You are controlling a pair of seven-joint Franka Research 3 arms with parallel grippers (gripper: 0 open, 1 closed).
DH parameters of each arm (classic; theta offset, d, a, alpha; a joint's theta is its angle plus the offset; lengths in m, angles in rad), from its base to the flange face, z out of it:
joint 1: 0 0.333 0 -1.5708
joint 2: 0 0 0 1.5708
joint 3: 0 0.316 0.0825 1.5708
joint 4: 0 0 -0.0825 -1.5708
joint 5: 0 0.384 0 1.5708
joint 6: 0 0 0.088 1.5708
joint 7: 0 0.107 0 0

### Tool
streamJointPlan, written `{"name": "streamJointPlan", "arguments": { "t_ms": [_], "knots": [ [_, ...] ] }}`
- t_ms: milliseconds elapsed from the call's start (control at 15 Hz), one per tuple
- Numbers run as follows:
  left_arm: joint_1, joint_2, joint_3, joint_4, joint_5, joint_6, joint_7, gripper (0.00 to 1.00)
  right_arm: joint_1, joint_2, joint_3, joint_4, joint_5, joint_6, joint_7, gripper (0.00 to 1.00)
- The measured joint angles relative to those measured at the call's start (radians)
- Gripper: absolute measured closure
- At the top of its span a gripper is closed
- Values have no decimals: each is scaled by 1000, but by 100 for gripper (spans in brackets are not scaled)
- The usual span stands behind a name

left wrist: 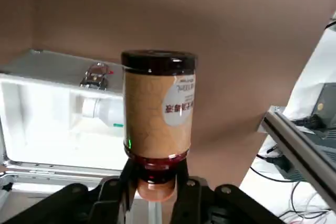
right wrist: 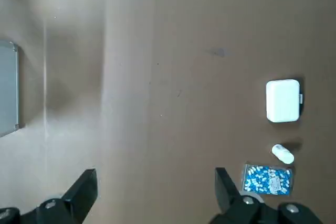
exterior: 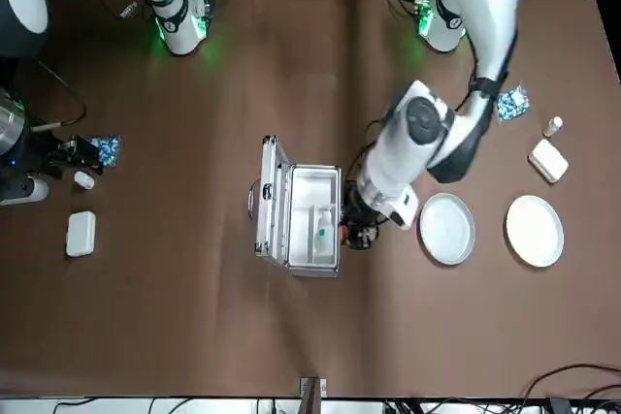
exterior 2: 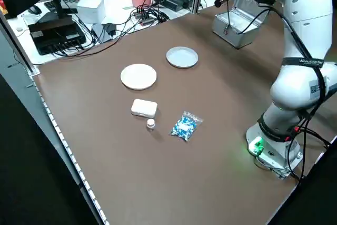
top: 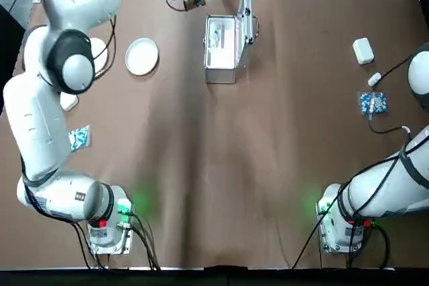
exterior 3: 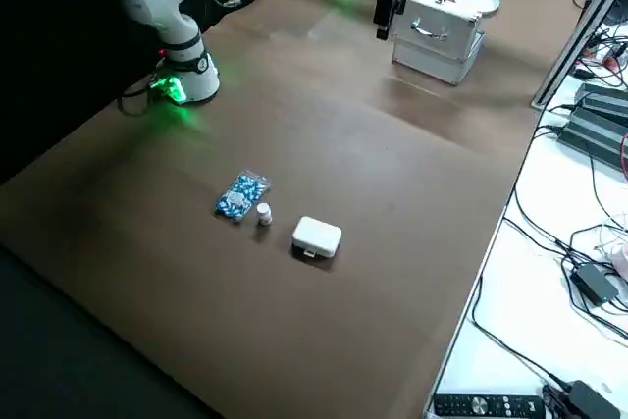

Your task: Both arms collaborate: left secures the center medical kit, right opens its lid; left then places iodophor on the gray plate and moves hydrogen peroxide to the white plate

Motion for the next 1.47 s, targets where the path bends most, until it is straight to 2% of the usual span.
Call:
{"name": "streamJointPlan", "arguments": {
  "t_ms": [400,467,600,933,1467],
  "knots": [
    [377,-1,-300,-3,0,-145,195,67,2,0,1,0,0,0,0,1],
    [480,-1,-364,-9,-3,-187,268,67,2,0,1,0,0,-1,0,1],
    [551,-1,-390,-13,-45,-239,359,67,2,0,1,0,0,-2,0,1],
    [681,2,-394,-17,-203,-319,615,67,2,0,2,0,0,-2,0,1],
    [823,10,-396,-22,-287,-466,939,67,3,0,2,0,0,-2,-40,1]
  ]
}}
